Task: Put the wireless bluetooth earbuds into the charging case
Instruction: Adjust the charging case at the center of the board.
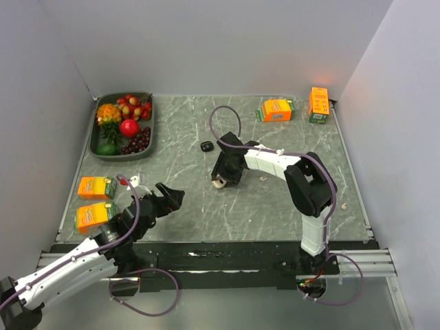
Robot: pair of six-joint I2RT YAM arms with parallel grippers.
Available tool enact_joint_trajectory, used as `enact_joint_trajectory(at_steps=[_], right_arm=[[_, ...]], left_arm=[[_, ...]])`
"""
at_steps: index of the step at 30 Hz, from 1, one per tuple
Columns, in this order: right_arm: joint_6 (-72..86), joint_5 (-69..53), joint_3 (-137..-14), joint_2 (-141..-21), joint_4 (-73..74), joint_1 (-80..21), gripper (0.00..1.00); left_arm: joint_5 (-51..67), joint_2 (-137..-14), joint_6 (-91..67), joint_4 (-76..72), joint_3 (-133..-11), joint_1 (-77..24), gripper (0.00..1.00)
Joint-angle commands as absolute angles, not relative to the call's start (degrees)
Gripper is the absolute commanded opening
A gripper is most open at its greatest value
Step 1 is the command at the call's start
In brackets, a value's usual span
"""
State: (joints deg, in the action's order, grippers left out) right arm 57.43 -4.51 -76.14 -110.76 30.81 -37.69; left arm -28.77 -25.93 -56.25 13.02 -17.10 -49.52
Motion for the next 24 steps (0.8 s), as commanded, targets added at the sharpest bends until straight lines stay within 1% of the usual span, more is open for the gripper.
enact_joint_trajectory(at_steps=[1, 2, 8, 10, 11, 15, 18, 21, 22, 24], right_arm=[[57.48, -5.18, -75.41, -111.01, 31.2, -37.44, 0.66], [56.87, -5.45, -75.5, -111.01, 31.2, -37.53, 0.69], [53.97, -5.98, -75.94, -110.4, 32.43, -37.44, 0.79], [53.0, -4.23, -75.85, -109.52, 33.21, -37.44, 0.81], [52.65, -3.35, -75.94, -108.12, 33.83, -37.53, 0.82], [49.14, 3.33, -76.64, -101.62, 37.08, -37.53, 0.86], [46.77, 9.92, -76.38, -95.29, 40.69, -37.62, 0.88], [45.09, 16.07, -72.97, -87.39, 41.49, -37.53, 0.88], [44.74, 17.21, -71.47, -85.01, 40.96, -37.7, 0.88], [44.04, 18.63, -66.48, -78.07, 37.81, -37.71, 0.88]], left_arm=[[-29.09, -27.59, -56.25, 9.58, -17.14, -49.57, 0.91], [-29.0, -28.12, -56.16, 9.58, -17.23, -49.57, 0.91], [-28.21, -28.39, -55.46, 8.35, -17.14, -49.57, 0.97], [-28.65, -28.39, -55.9, 8.61, -17.05, -49.57, 0.98], [-29.52, -28.48, -56.07, 8.7, -17.05, -49.57, 0.97], [-33.12, -30.67, -59.31, 8.53, -16.88, -49.57, 0.96], [-34.8, -34.53, -63.26, 6.16, -17.05, -49.66, 0.96], [-33.5, -42.95, -67.05, 4.05, -20.55, -49.57, 0.96], [-32.88, -49.24, -68.1, 4.22, -22.13, -49.57, 0.96], [-30.77, -56.65, -67.95, 7.18, -29.5, -49.57, 0.96]])
